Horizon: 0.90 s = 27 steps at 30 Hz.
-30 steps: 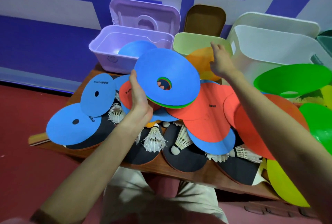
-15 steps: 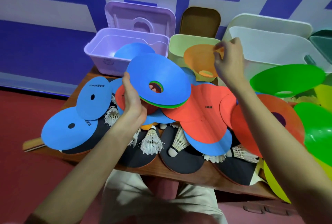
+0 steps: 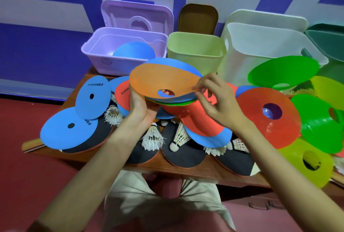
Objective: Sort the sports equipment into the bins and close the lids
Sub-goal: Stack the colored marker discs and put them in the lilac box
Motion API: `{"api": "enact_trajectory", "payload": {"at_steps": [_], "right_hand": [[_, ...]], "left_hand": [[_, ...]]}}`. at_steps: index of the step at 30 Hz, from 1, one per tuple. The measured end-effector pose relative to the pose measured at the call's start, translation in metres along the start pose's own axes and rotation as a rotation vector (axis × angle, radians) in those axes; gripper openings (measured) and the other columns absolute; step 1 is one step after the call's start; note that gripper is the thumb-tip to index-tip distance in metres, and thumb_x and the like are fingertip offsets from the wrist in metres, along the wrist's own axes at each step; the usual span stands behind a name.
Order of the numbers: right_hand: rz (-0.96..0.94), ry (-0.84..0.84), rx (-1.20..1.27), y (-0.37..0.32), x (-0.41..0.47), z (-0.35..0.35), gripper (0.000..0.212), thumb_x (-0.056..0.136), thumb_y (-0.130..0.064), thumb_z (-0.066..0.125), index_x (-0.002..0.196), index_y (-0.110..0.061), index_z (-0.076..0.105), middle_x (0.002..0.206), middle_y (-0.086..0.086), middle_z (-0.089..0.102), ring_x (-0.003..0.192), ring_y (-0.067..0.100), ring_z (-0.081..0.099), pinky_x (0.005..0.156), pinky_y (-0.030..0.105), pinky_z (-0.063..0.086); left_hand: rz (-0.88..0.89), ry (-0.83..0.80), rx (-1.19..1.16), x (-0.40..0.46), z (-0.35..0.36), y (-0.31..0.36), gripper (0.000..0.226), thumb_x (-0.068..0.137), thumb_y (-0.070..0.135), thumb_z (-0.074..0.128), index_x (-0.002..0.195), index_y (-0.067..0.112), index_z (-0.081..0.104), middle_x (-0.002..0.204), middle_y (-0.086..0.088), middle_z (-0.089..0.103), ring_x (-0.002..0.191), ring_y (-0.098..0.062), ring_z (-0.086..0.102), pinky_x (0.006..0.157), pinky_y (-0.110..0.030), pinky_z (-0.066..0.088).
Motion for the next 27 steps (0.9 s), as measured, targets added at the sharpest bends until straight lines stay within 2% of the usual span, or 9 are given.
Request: {"api": "enact_trajectory", "payload": {"at_steps": [2,4,7,9,13,18,21,24,27], "right_hand": [[0.013,-0.044,0.005,-0.003,-0.014,0.003,0.013,0.084,0.003,0.053,0.091,0.002,0.064,0.090,0.010,0.055,0.077,0.012,0.050,0.075,0.014,0.036],[0.053,-0.045,-0.017,-0.001,-0.025,0.001,0.018,0.082,-0.003,0.047,0.089,0.001,0.064,0.090,0.009,0.055,0.080,0.014,0.050,0.076,0.018,0.038],[0.145,0.001,-0.057,0.007,-0.037,-0.004,0.021,0.084,-0.008,0.044,0.085,0.000,0.063,0.089,0.008,0.054,0.079,0.013,0.048,0.074,0.023,0.040],[0.173,0.015,-0.060,0.007,-0.044,-0.005,0.020,0.085,-0.007,0.044,0.085,0.000,0.063,0.089,0.008,0.054,0.078,0.013,0.048,0.074,0.023,0.041],[0.178,0.030,-0.072,0.003,-0.055,-0.004,0.017,0.084,-0.005,0.047,0.083,0.002,0.062,0.087,0.009,0.053,0.076,0.013,0.046,0.075,0.020,0.038],[0.241,0.008,-0.076,0.008,-0.068,-0.002,0.019,0.087,-0.011,0.047,0.088,-0.002,0.064,0.091,0.008,0.053,0.077,0.010,0.044,0.073,0.025,0.041],[0.347,0.174,-0.111,0.019,-0.077,-0.022,0.023,0.087,-0.014,0.049,0.100,-0.005,0.065,0.102,0.010,0.052,0.081,0.017,0.053,0.074,0.027,0.044],[0.553,0.393,-0.188,0.038,-0.097,-0.053,0.030,0.081,-0.015,0.051,0.108,-0.006,0.062,0.112,0.016,0.046,0.090,0.027,0.056,0.084,0.033,0.047],[0.688,0.407,-0.340,0.046,-0.121,-0.066,0.038,0.076,-0.011,0.055,0.113,-0.006,0.059,0.119,0.021,0.042,0.104,0.033,0.050,0.095,0.032,0.038]], "left_hand": [[-0.049,0.007,-0.037,-0.003,-0.002,-0.008,0.054,0.095,0.052,0.037,0.123,0.013,0.061,0.115,-0.018,0.066,0.102,-0.035,0.062,0.085,-0.047,0.055],[-0.083,0.009,-0.045,-0.009,-0.003,-0.013,0.046,0.093,0.048,0.037,0.110,0.016,0.065,0.103,-0.013,0.068,0.089,-0.032,0.063,0.072,-0.038,0.055],[-0.109,-0.033,-0.034,-0.020,0.001,-0.020,0.040,0.091,0.043,0.034,0.092,0.017,0.064,0.088,-0.011,0.064,0.076,-0.028,0.060,0.066,-0.037,0.052],[-0.106,-0.052,0.005,-0.025,0.002,-0.023,0.043,0.092,0.045,0.032,0.093,0.017,0.065,0.088,-0.011,0.067,0.078,-0.028,0.063,0.067,-0.037,0.053],[-0.161,-0.034,0.022,-0.030,0.002,-0.032,0.056,0.091,0.058,0.037,0.109,0.014,0.066,0.109,-0.014,0.068,0.094,-0.034,0.062,0.081,-0.041,0.053],[-0.200,-0.069,0.143,-0.040,0.007,-0.038,0.049,0.087,0.056,0.040,0.113,0.019,0.061,0.102,-0.010,0.061,0.068,-0.025,0.058,0.065,-0.030,0.047],[-0.173,-0.081,0.119,-0.044,0.008,-0.042,0.047,0.088,0.050,0.039,0.115,0.017,0.059,0.098,-0.014,0.062,0.063,-0.026,0.059,0.070,-0.032,0.048],[-0.151,-0.117,0.039,-0.048,0.015,-0.045,0.047,0.089,0.047,0.037,0.105,0.012,0.063,0.092,-0.019,0.058,0.061,-0.028,0.059,0.071,-0.036,0.050],[-0.130,-0.123,0.049,-0.050,0.020,-0.050,0.048,0.091,0.045,0.034,0.101,0.010,0.065,0.086,-0.019,0.060,0.064,-0.028,0.060,0.078,-0.040,0.049]]}}
Point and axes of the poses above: each hand's wrist, its own x-axis towards the middle knuckle, its own z-axis out of the palm, y = z × x, the point moved 7 cm from there along x, towards the middle knuckle
